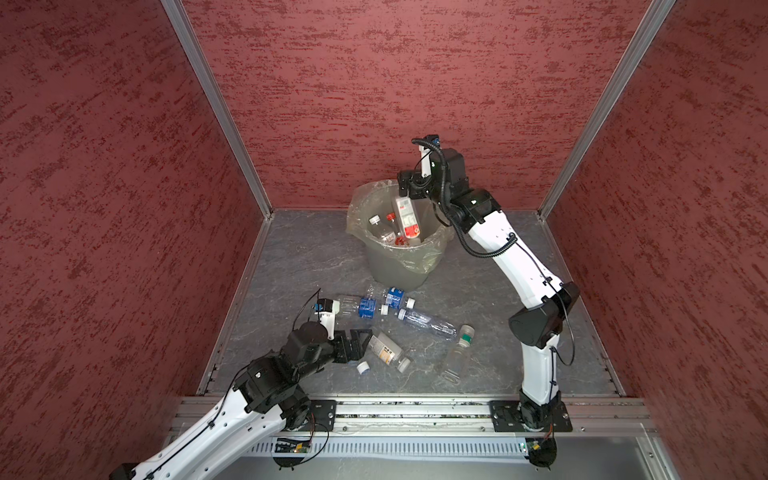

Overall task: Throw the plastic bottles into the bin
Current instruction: 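Carry the red-labelled bottle up over the bin with the right gripper, then release the bottle into the bin and draw the right gripper back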

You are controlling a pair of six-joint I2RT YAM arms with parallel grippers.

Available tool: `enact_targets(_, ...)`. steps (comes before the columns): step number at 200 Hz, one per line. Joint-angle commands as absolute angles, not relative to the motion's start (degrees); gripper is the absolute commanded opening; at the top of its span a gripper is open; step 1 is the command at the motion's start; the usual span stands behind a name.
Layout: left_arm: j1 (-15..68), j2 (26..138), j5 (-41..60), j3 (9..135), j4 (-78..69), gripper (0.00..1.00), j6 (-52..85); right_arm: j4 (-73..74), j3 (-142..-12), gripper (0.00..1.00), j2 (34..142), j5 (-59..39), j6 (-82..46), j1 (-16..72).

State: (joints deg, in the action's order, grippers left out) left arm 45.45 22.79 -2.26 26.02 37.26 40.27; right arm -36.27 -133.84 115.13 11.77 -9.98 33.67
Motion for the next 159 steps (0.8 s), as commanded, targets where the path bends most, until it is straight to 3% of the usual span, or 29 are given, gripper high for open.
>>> enact_targets(1, 45.7, 22.2, -4.1, 25.7, 39.4, 0.99, 40.8, -36.4, -136.6, 0.97, 109.3, 11.4, -9.1, 34.1)
enact_targets(159, 45.7, 27.2, -10.1, 28.9, 45.4, 1.00, 46.4, -28.5, -95.4, 0.94, 80.9, 15.0, -12.2, 34.0)
